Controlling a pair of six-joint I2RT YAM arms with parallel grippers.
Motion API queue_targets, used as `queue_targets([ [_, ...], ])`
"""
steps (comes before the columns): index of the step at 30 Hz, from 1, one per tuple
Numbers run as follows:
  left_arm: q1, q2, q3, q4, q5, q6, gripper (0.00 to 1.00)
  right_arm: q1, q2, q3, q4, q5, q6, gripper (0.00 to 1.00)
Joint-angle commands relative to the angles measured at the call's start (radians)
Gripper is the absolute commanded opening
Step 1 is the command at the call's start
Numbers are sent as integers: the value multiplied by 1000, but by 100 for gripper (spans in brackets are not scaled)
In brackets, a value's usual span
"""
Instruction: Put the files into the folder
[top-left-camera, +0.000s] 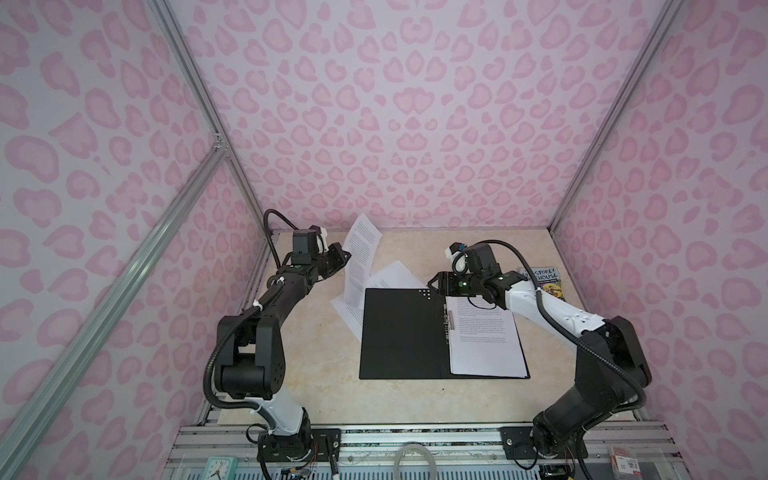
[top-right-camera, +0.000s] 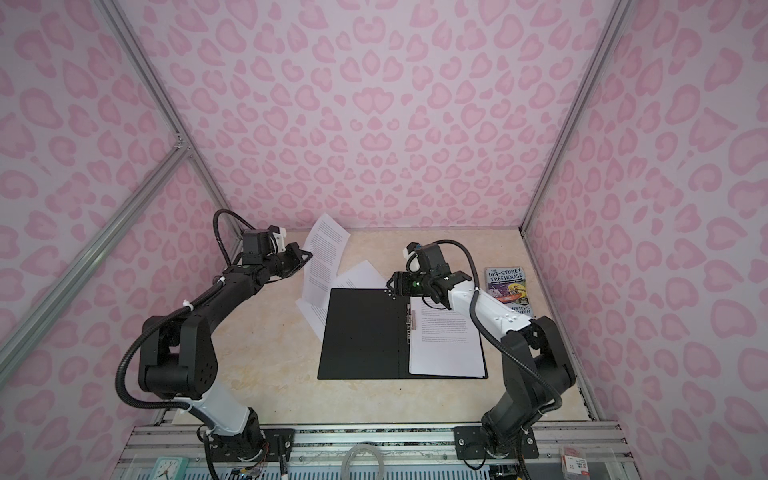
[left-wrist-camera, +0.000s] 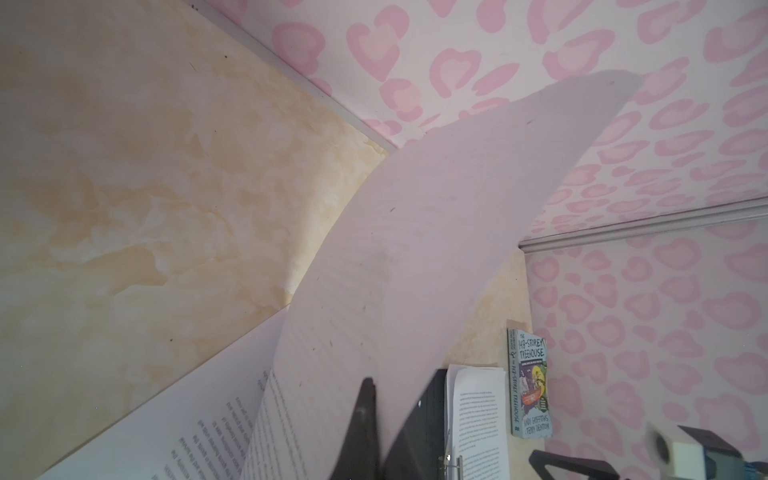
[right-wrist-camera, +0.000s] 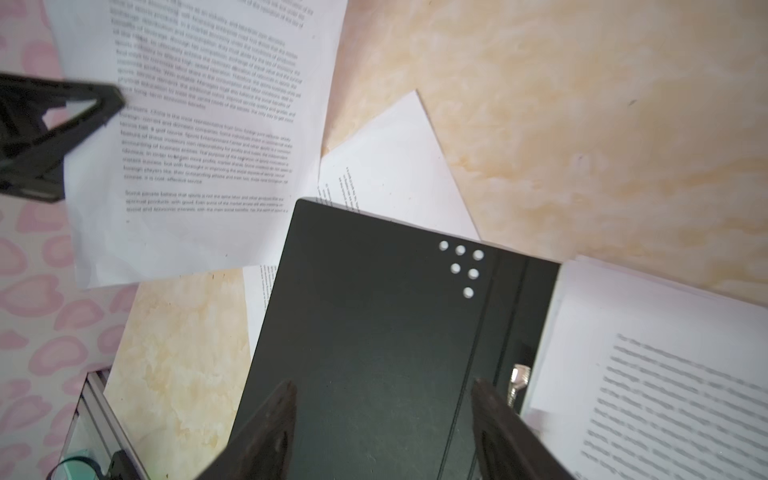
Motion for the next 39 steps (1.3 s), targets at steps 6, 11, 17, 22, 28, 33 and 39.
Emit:
queue_targets([
  [6,-247,-299,-39,-153,-338,144,4,-99,-191,-193,18,25,31,78],
  [11,-461,-346,-26,-178,-383,130,4,-154,-296,-303,25,60,42,80],
  [17,-727,-244,50,-151,-406,76,4,-290,-398,-436,117,55,106,82],
  [22,-846,-161,119,-106,-364,17,3,-357,-443,-467,127,46,121,82],
  [28,-852,-123,92,-54,-276,-75,4,-387,-451,-478,124,54,126,82],
  [33,-796,-105,-2,-59,-286,-149,4,-391,-457,-483,122,67,119,82],
  [39,-683,50,-76,-21,-193,-155,4,-387,-427,-478,134,0,102,83],
])
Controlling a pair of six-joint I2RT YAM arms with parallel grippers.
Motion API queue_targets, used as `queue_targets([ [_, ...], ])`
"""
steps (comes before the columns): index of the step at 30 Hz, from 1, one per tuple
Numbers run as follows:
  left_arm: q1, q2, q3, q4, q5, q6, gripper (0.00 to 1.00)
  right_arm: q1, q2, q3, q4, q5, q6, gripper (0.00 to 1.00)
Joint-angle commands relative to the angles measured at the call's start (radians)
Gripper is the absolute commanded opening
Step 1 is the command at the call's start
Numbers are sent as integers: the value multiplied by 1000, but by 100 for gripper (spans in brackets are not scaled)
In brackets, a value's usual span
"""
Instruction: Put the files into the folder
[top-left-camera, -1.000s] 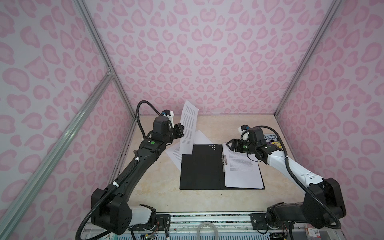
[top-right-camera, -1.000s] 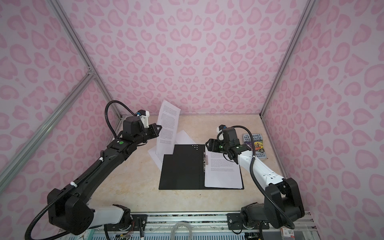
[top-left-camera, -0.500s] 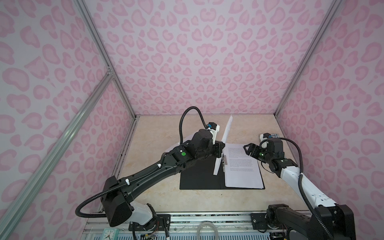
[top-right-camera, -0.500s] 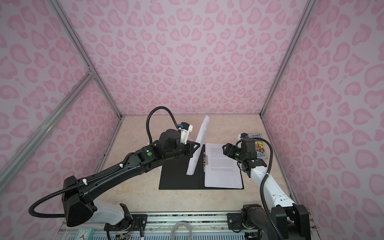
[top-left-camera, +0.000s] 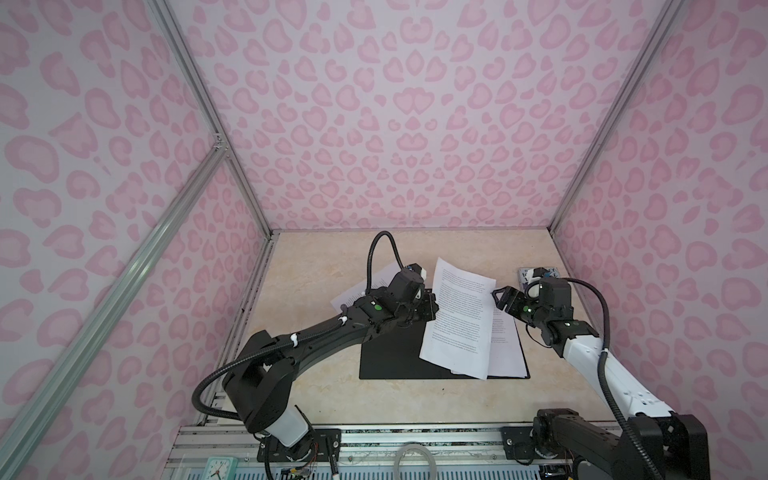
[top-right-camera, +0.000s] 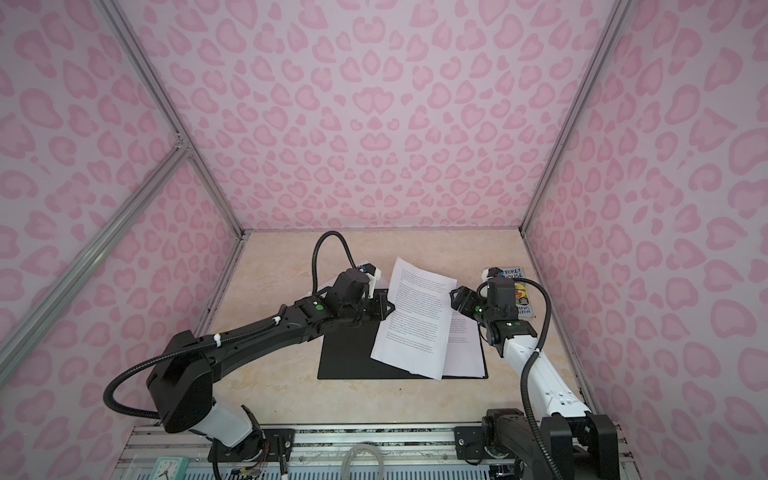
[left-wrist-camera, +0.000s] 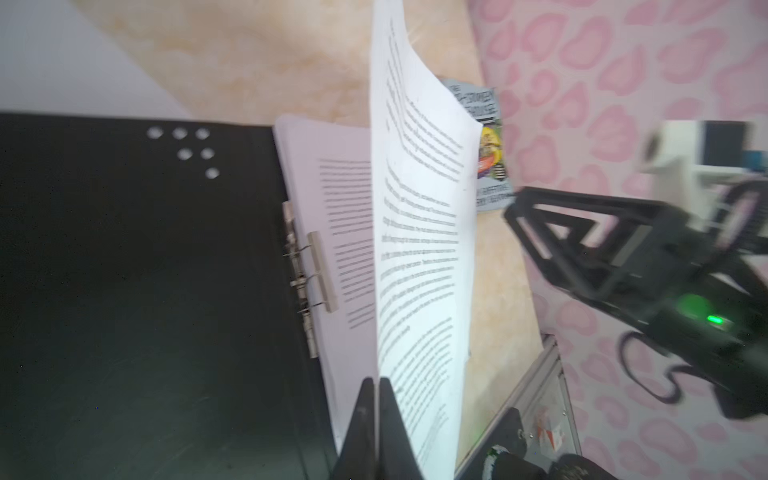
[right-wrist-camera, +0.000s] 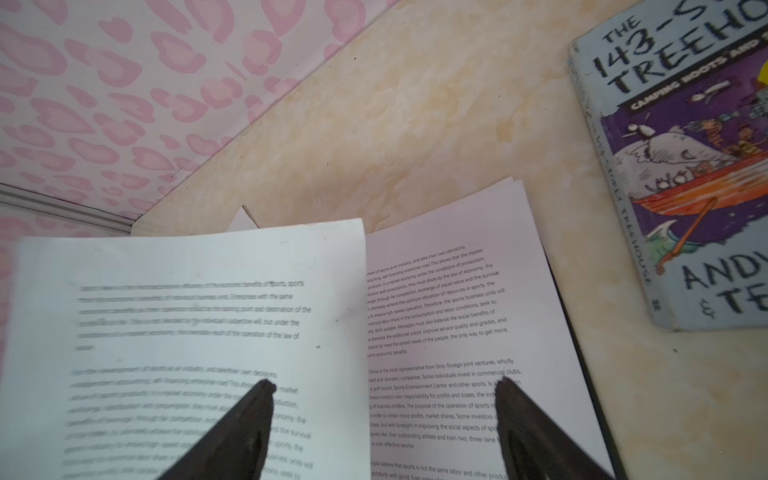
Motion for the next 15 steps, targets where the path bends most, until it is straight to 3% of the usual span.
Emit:
queue_targets([
  [1,44,81,-8,38,50,8,4,15,18,-5,31,-66,-15,83],
  [6,123,159,-48,60,71,26,3,93,8,-25,-13,-45,-32,84],
  [11,135,196,-64,63,65,51,3,124,56,-93,9,-134,-15,84],
  [15,149,226,-80,75,62,54,3,182,78,-107,13,-125,2,84],
])
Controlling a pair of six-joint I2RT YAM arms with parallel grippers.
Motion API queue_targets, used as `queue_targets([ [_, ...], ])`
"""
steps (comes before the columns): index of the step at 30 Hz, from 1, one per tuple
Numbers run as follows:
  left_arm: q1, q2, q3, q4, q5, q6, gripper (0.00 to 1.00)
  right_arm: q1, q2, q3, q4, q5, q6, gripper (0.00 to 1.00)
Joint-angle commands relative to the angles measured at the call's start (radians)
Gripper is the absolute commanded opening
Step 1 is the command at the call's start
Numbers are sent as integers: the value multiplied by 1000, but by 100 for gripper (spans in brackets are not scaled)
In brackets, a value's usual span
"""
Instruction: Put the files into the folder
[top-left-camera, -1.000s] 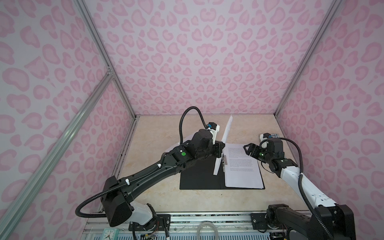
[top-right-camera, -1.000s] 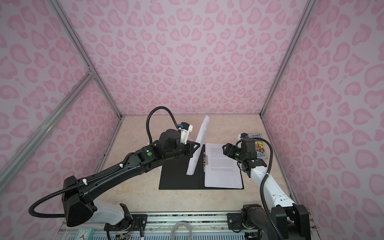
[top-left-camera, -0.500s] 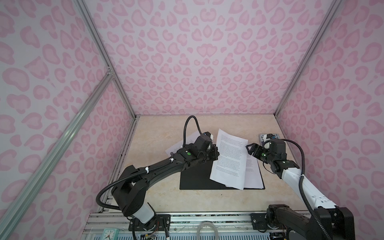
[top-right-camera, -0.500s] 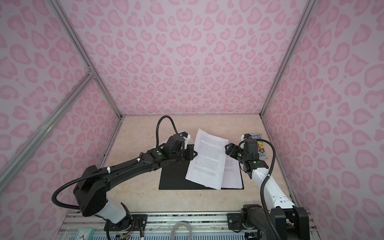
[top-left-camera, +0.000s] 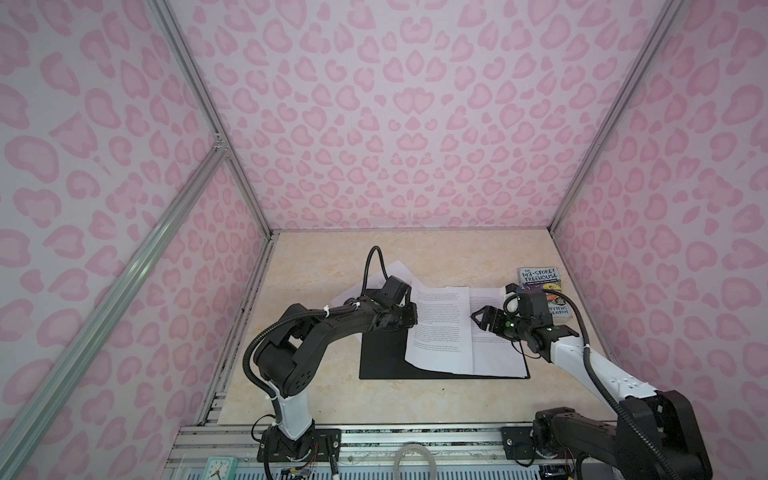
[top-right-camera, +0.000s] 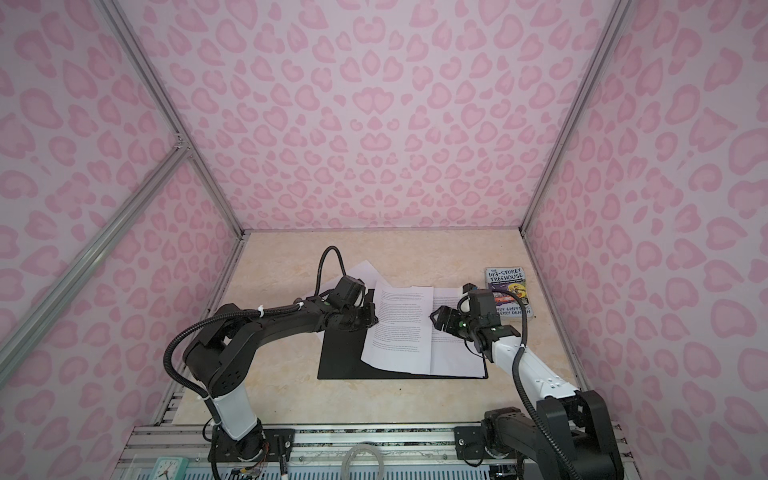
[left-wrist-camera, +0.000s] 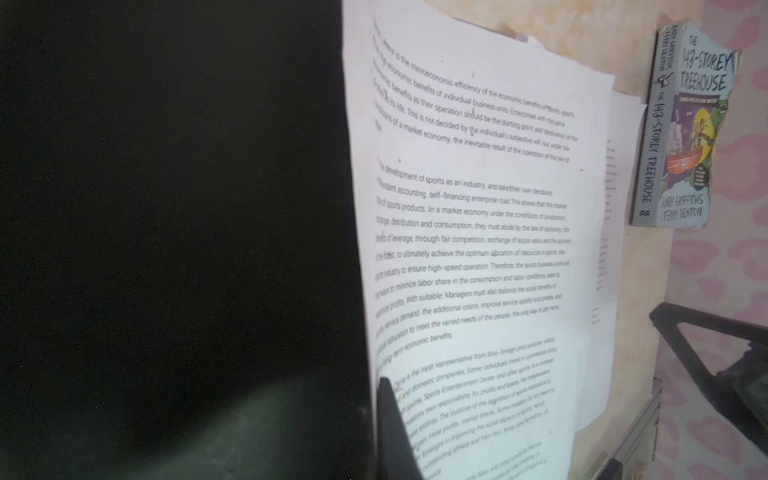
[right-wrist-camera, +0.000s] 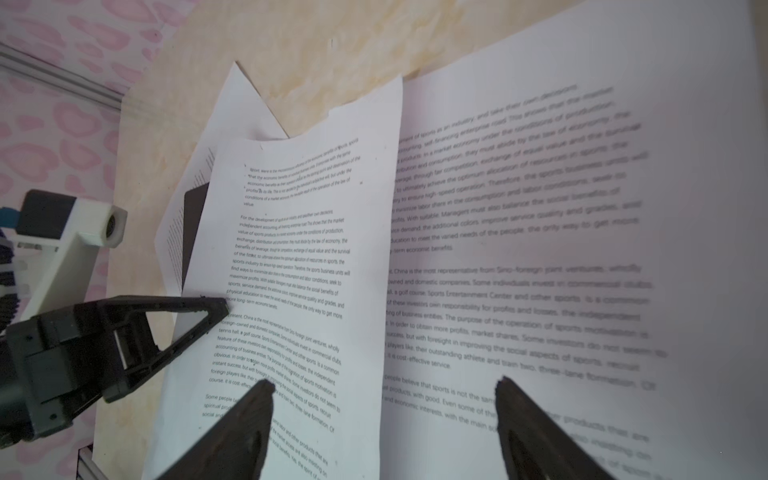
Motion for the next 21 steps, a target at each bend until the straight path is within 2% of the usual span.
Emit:
queue_targets([
  [1,15,26,-8,31,-3,17,3,44,11,-15,34,-23,29,84],
  [10,24,43,-33,83,53,-10,3,126,65,-57,142,-16,122,84],
  [16,32,42,-48,110,65,-13,3,225,150,-32,181,14,151,79],
  [21,32,58,-52,138,98,-21,3,242,180,-36,215,25,201,76],
])
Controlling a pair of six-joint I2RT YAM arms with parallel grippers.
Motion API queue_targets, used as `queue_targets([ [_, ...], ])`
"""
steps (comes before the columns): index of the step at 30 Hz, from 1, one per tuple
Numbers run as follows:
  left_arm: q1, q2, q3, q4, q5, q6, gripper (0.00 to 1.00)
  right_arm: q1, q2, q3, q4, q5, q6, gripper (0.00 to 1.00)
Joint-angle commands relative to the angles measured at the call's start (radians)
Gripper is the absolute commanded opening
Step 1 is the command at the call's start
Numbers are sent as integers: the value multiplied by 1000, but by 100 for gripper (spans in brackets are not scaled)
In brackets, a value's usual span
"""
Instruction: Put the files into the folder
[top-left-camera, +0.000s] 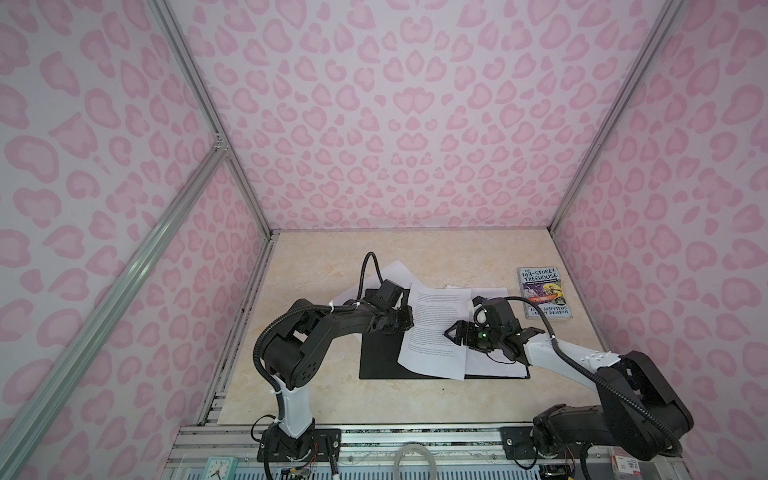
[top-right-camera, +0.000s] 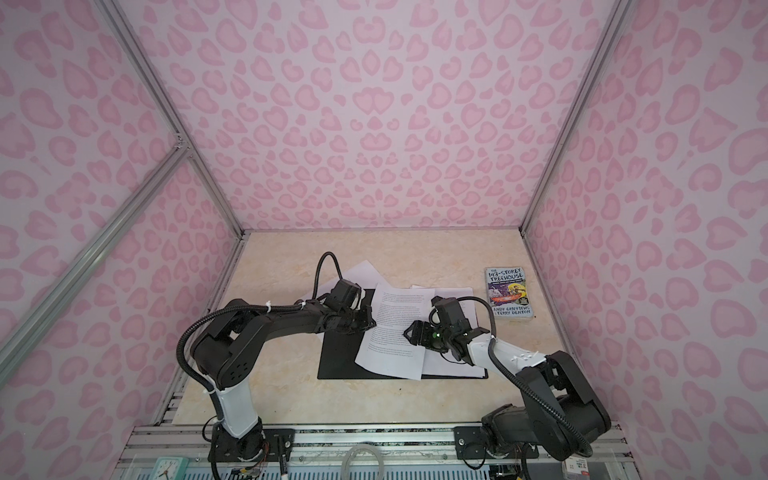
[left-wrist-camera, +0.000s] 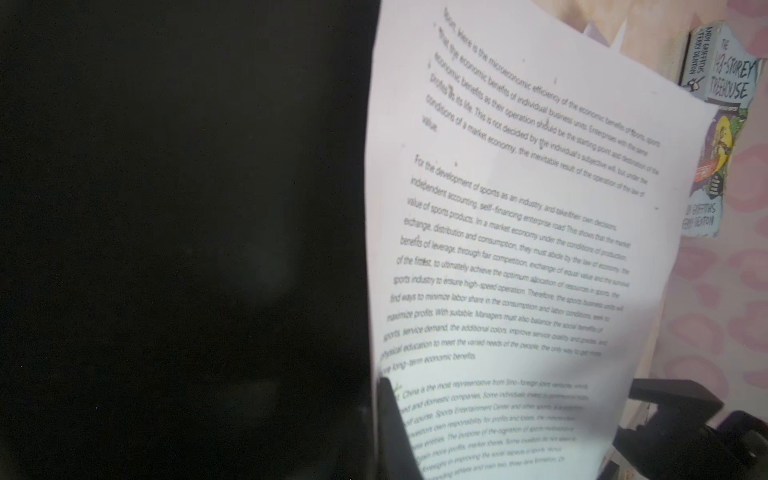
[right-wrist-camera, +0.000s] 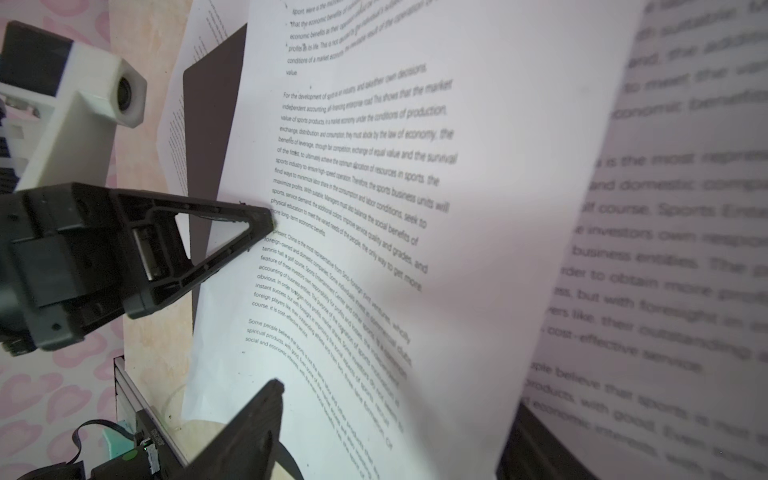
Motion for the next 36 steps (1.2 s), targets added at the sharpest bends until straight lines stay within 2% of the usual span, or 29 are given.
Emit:
queue_targets([
  [1,0,12,-6,48,31,-11,3,5,-4,-11,53,27,45,75],
  [10,0,32,-23,125,97,-46,3,5,-85,-37,52,22,86,66],
  [16,0,51,-49,242,165,-91,3,2,-94,-38,32,33,79,65],
  [23,2,72,-59,286,192,-121,3,-5,-71,-38,40,38,77,54],
  [27,3,81,-58,288,194,-125,3,-11,-67,-46,41,47,77,44],
  [33,3,77,-58,299,205,-125,4,-17,-65,-47,19,49,61,22],
  [36,3,64,-59,301,210,-118,11,-23,-63,-29,-32,56,30,7],
])
